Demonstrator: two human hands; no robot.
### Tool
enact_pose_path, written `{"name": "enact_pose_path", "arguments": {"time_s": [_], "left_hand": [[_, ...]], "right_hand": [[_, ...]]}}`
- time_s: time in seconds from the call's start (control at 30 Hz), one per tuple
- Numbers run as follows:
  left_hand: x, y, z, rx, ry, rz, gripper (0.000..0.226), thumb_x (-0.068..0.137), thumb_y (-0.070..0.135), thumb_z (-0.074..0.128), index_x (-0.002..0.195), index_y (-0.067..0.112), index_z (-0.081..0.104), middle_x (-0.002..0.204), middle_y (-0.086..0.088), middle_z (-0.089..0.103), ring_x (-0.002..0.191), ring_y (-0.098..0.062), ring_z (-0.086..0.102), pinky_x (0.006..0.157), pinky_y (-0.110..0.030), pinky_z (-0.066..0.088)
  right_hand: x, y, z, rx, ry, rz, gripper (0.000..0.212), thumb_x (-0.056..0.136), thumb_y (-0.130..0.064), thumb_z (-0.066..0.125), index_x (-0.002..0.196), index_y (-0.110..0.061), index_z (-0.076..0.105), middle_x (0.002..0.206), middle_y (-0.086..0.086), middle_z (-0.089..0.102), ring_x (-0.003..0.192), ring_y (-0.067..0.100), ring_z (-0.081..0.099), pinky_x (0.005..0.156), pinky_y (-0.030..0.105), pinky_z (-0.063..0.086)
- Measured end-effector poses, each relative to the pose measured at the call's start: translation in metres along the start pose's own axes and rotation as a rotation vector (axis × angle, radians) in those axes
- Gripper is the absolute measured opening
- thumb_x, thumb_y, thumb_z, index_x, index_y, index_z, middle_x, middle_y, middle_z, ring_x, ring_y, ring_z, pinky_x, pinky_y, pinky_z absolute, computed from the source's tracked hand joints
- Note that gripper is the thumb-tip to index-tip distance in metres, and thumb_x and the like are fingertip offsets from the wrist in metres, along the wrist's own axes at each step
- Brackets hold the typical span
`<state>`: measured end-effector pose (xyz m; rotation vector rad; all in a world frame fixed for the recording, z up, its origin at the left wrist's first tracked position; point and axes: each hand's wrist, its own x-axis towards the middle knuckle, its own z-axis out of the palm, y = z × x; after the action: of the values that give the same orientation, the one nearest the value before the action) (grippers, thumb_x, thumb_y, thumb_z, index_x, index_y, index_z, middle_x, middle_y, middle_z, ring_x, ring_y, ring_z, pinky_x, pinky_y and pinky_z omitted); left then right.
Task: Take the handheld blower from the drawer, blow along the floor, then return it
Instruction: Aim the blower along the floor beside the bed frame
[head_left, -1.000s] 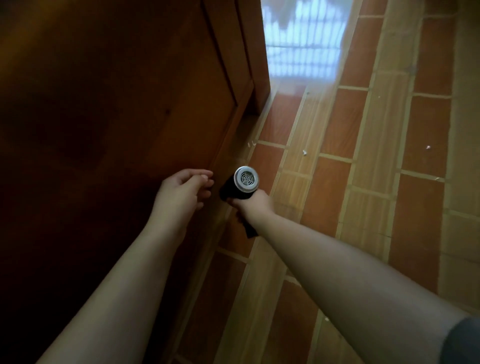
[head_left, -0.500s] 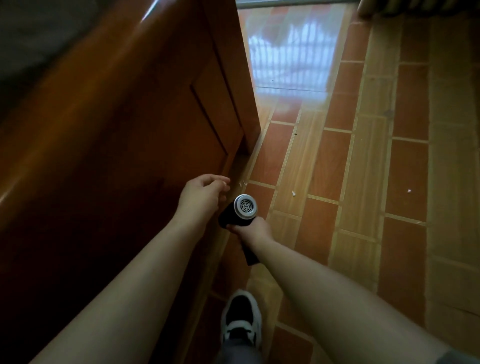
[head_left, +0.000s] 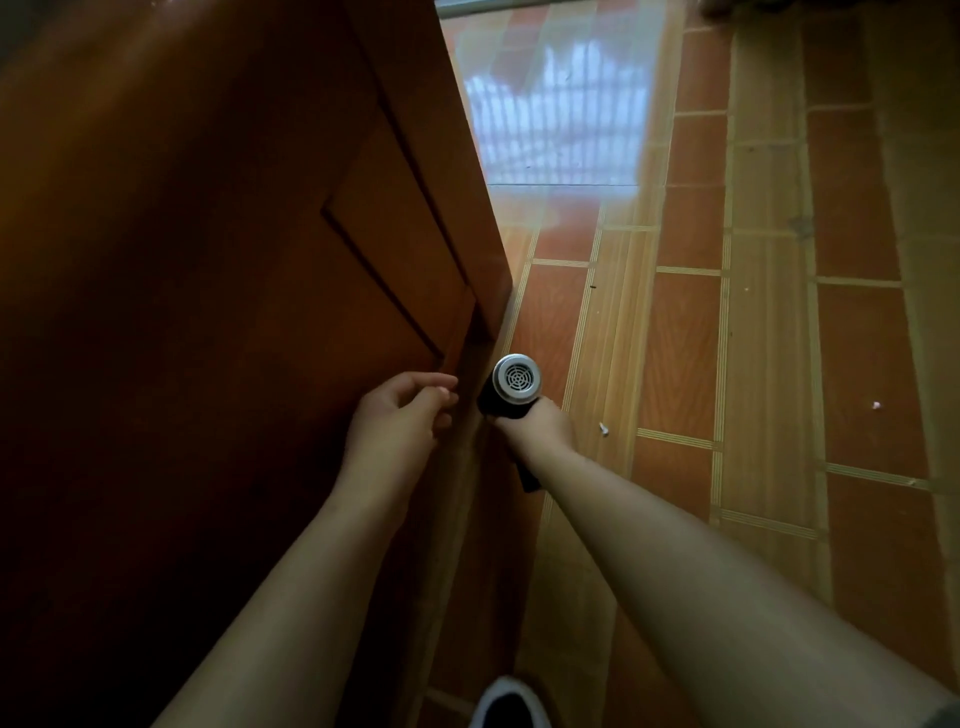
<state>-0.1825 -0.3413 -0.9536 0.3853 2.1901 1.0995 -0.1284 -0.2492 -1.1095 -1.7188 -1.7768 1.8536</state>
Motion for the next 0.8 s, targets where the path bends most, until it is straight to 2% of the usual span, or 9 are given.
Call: {"name": "enact_pose_path", "arguments": {"time_s": [0.07, 0.17, 0.27, 0.37, 0.47, 0.6, 0.67, 0.8], "left_hand": [[0.001, 0.000, -0.001, -0.001, 0.002, 0.000, 0.020, 0.092, 0.014, 0.052, 0.088, 0.028, 0.066, 0.098, 0.001, 0.068, 0.092, -0.015, 0.062, 0.076, -0.029, 0.049], [0.003, -0.001, -0.004, 0.004, 0.012, -0.002, 0.020, 0.092, 0.015, 0.052, 0.090, 0.028, 0.067, 0.098, 0.001, 0.069, 0.093, -0.015, 0.063, 0.077, -0.030, 0.049], [0.005, -0.004, -0.005, 0.013, 0.016, -0.010, 0.020, 0.093, 0.015, 0.052, 0.091, 0.027, 0.067, 0.098, 0.002, 0.069, 0.092, -0.014, 0.063, 0.070, -0.026, 0.048], [0.008, -0.006, -0.001, 0.018, 0.021, -0.019, 0.020, 0.092, 0.013, 0.053, 0.088, 0.026, 0.067, 0.095, 0.000, 0.069, 0.087, -0.012, 0.062, 0.063, -0.021, 0.046], [0.010, -0.006, 0.005, 0.013, 0.004, -0.003, 0.020, 0.092, 0.011, 0.052, 0.090, 0.023, 0.068, 0.089, 0.001, 0.070, 0.078, -0.007, 0.063, 0.053, -0.011, 0.046], [0.016, -0.005, 0.012, 0.033, 0.000, 0.023, 0.020, 0.092, 0.014, 0.054, 0.088, 0.027, 0.069, 0.091, 0.001, 0.071, 0.086, -0.013, 0.064, 0.067, -0.024, 0.047], [0.020, -0.004, 0.013, 0.032, 0.007, 0.035, 0.019, 0.091, 0.015, 0.055, 0.088, 0.029, 0.069, 0.093, 0.001, 0.071, 0.088, -0.014, 0.065, 0.071, -0.027, 0.049], [0.018, -0.005, 0.010, 0.071, 0.000, 0.043, 0.018, 0.093, 0.018, 0.053, 0.095, 0.029, 0.068, 0.097, 0.005, 0.069, 0.092, -0.010, 0.063, 0.077, -0.028, 0.051]], "right_hand": [[0.004, -0.002, -0.002, 0.009, 0.021, -0.002, 0.037, 0.082, -0.030, 0.069, 0.114, -0.013, 0.060, 0.107, 0.006, 0.068, 0.089, 0.022, 0.061, 0.071, 0.028, 0.043], [0.004, -0.002, 0.003, 0.041, -0.040, 0.014, 0.038, 0.082, -0.027, 0.070, 0.116, -0.012, 0.061, 0.113, 0.007, 0.068, 0.103, 0.025, 0.063, 0.078, 0.031, 0.047], [-0.003, 0.005, 0.019, 0.045, -0.172, 0.074, 0.039, 0.080, -0.028, 0.073, 0.114, -0.013, 0.064, 0.113, 0.008, 0.069, 0.104, 0.027, 0.066, 0.089, 0.036, 0.053], [-0.010, 0.011, 0.037, 0.111, -0.266, 0.106, 0.042, 0.073, -0.032, 0.076, 0.109, -0.014, 0.065, 0.111, 0.012, 0.071, 0.103, 0.031, 0.067, 0.093, 0.046, 0.054], [-0.004, 0.004, 0.039, 0.226, -0.218, 0.079, 0.042, 0.071, -0.034, 0.075, 0.107, -0.014, 0.068, 0.108, 0.012, 0.071, 0.102, 0.031, 0.067, 0.093, 0.047, 0.054], [0.023, -0.020, 0.024, 0.343, -0.068, 0.076, 0.043, 0.074, -0.034, 0.074, 0.108, -0.008, 0.068, 0.106, 0.012, 0.071, 0.100, 0.029, 0.066, 0.088, 0.039, 0.054], [0.037, -0.029, 0.016, 0.344, 0.000, 0.097, 0.049, 0.072, -0.037, 0.075, 0.111, -0.007, 0.066, 0.109, 0.012, 0.070, 0.101, 0.030, 0.066, 0.090, 0.041, 0.054], [0.045, -0.031, 0.005, 0.345, 0.010, 0.138, 0.055, 0.076, -0.036, 0.074, 0.120, -0.006, 0.060, 0.115, 0.012, 0.067, 0.106, 0.031, 0.064, 0.090, 0.039, 0.052]]}}
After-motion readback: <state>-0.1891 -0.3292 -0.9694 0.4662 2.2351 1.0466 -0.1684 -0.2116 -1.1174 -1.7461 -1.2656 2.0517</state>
